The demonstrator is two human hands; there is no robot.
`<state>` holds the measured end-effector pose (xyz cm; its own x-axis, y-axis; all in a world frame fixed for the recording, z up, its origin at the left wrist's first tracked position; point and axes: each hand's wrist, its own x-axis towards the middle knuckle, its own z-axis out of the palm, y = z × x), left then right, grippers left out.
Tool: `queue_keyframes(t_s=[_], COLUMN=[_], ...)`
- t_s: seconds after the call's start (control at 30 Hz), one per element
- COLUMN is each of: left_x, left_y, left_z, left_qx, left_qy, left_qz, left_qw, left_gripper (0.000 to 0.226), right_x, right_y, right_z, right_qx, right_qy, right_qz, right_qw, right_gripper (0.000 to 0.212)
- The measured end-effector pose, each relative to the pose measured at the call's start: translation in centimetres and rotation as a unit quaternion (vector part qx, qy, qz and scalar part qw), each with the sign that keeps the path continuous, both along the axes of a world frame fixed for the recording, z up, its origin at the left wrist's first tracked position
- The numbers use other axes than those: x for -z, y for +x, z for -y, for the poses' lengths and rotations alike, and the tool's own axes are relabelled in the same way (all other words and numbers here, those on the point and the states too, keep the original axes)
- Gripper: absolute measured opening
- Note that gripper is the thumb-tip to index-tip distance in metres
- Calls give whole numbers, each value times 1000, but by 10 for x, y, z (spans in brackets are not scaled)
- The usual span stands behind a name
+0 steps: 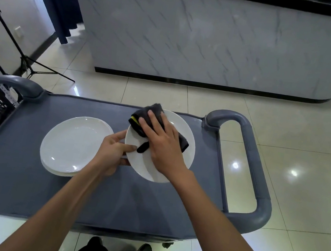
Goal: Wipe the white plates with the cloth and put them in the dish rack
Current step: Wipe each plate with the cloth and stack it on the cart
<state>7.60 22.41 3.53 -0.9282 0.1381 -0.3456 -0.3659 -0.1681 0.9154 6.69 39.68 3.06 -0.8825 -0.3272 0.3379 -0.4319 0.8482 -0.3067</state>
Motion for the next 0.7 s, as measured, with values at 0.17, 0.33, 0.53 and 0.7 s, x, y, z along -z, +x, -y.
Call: queue_keyframes(t_s=[0.17, 0.33, 0.53, 0.7], left_x=[0, -2, -5, -7], left_y=[3, 4, -5, -9], left_z=[-1, 0, 1, -9], left_qx=[-22, -71, -136, -157], left_qy=[6, 19, 45, 49], left_qz=[2, 3, 15, -1], left_qw=[1000, 997, 990, 986], left_gripper=[49, 48, 46, 45], right_x=[-9, -4, 14, 29], right_y=[-24, -27, -4, 21], right_z=[-17, -45, -59, -33], right_qx=[87, 160, 200, 176], right_qy=[-26, 0, -29, 17], right_qz=[16, 24, 34, 37], right_qw=[996, 987, 979, 984], right_gripper=[67, 65, 62, 70])
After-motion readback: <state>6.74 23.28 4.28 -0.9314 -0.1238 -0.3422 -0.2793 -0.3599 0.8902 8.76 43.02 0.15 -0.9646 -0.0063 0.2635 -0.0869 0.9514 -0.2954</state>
